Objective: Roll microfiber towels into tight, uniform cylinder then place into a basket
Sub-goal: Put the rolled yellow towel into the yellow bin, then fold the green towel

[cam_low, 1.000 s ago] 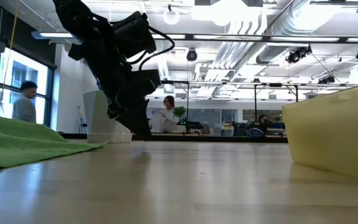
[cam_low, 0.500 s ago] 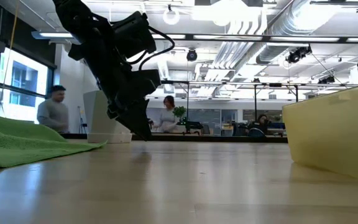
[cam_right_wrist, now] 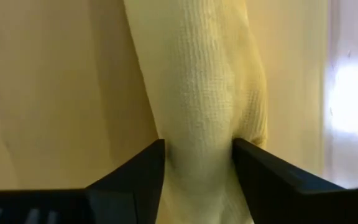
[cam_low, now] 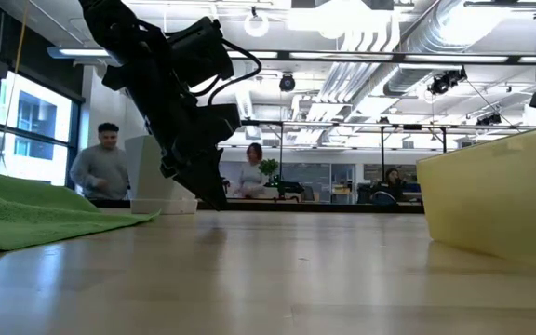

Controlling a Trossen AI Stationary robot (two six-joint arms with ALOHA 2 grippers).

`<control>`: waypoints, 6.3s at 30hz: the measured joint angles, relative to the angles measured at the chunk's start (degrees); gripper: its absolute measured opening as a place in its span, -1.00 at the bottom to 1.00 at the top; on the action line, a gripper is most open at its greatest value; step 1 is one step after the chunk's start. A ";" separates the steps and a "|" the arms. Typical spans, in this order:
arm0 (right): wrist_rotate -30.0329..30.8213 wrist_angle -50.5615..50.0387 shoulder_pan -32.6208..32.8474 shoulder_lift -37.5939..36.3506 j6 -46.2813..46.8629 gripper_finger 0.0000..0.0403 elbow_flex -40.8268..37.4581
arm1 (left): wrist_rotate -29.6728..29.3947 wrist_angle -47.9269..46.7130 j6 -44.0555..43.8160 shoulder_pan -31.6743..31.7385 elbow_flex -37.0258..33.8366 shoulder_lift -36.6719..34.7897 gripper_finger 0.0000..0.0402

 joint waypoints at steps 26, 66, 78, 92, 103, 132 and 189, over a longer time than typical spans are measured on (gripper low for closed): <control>34.61 -15.54 -11.54 -15.26 -2.91 -0.20 7.34 | 9.65 -9.64 -9.52 -5.20 0.24 -10.17 -0.61; 21.45 18.04 -37.03 -15.15 -29.07 -0.20 0.94 | -1.79 2.86 -5.22 -4.66 0.04 0.36 -0.61; 18.74 27.82 -39.38 -12.45 -35.77 -0.20 0.94 | -0.16 -18.56 -13.06 -6.93 4.14 -7.52 -0.61; -14.49 74.39 -49.65 13.26 -60.70 -0.20 3.72 | 4.57 -29.59 -35.26 -21.31 0.87 -8.07 -0.61; -16.38 67.07 -51.54 29.28 -69.30 -0.20 19.46 | 3.48 -28.84 -40.96 -21.42 -3.86 -7.32 -0.61; -15.92 27.62 -62.18 28.34 -69.73 -0.20 24.56 | -4.46 3.81 -4.99 -13.61 -3.41 -4.17 -0.61; -14.69 38.17 -73.34 10.84 -29.91 0.09 1.38 | 0.61 13.73 -5.97 -9.01 2.05 8.94 -0.61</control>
